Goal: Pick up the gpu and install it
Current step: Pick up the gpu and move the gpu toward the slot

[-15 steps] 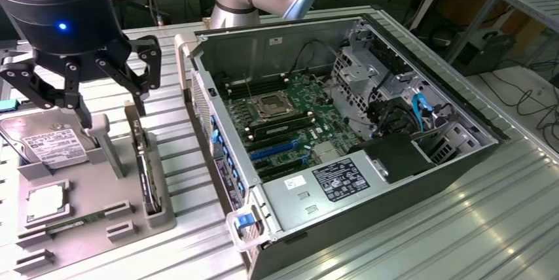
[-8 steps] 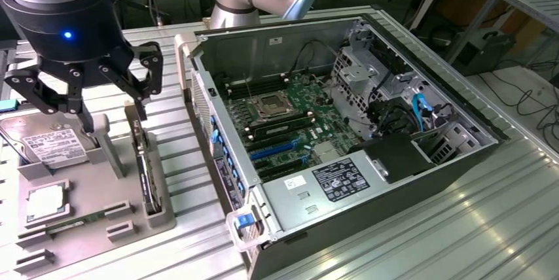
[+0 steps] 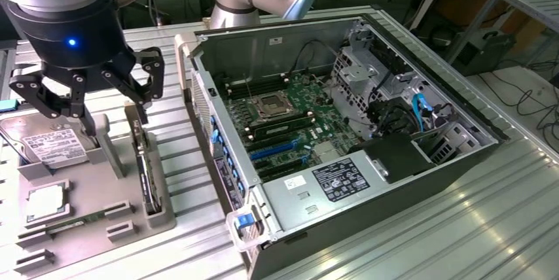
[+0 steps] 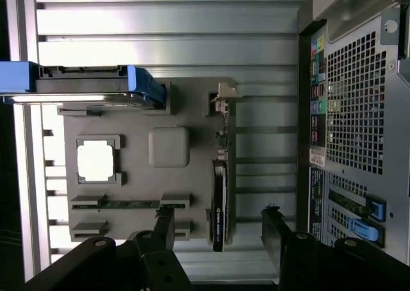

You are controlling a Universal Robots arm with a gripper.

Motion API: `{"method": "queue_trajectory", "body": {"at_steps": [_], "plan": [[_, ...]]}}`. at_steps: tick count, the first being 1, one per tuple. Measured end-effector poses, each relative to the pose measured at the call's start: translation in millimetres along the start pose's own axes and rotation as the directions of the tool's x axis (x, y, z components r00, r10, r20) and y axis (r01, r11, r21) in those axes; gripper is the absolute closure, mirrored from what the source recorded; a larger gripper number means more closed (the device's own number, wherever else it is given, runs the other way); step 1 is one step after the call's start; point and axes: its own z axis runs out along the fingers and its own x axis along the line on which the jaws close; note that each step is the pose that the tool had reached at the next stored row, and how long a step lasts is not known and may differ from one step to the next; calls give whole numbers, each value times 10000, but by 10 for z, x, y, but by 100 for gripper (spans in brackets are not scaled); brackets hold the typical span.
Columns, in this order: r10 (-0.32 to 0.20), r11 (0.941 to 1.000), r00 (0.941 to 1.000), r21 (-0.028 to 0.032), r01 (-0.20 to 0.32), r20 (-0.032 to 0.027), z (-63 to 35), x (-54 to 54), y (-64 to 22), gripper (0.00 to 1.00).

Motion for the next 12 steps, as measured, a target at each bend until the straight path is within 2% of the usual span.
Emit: {"method": "queue_trajectory", "body": {"at_steps": [8,10,12], "plan": [[0,10000,10000,0,0,-12,88,0,-13,34],[-2,10000,10000,1,2,-35,106,-6,-17,34],[-1,10000,10000,1,1,-35,123,-6,-23,34]]}}
